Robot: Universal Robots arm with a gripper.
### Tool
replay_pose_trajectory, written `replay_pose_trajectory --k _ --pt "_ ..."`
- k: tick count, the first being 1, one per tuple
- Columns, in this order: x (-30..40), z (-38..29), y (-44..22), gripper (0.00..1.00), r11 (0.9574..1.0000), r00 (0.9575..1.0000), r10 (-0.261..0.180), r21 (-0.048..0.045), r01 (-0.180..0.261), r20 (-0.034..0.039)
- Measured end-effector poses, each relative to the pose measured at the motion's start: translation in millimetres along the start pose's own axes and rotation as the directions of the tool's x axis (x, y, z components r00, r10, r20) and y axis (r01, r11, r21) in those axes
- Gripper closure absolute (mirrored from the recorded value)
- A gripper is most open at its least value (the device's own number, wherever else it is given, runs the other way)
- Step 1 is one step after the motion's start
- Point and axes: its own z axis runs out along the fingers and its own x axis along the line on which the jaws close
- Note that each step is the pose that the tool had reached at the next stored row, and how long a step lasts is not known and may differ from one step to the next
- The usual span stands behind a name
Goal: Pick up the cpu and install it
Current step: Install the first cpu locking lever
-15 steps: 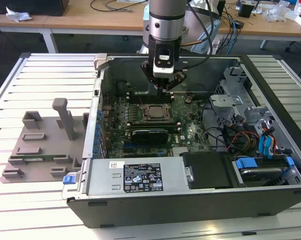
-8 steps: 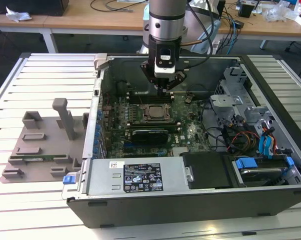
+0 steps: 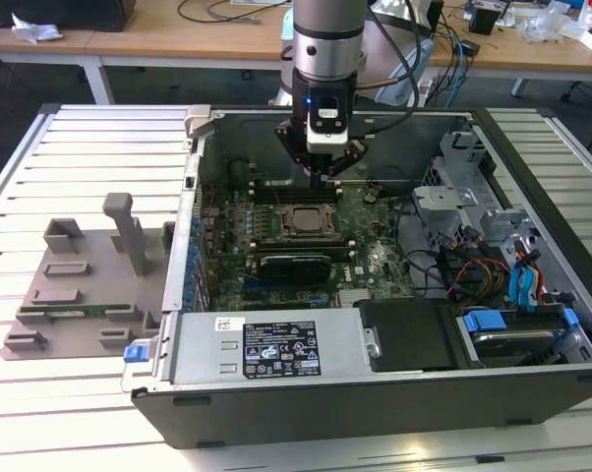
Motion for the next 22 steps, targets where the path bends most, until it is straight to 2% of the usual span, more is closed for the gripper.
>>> replay_pose_trajectory --k 6,15,22 --pt "-0.1 0.0 0.1 0.89 0.9986 0.9986 -0.053 -0.0032 0.053 0.0012" --pt "-0.1 0.0 0.1 0.89 0.9953 0.9953 -0.097 -0.0057 0.097 0.0023" --pt "-0.1 0.0 0.1 0.89 0.9891 0.9891 -0.147 -0.0086 0.147 0.0039"
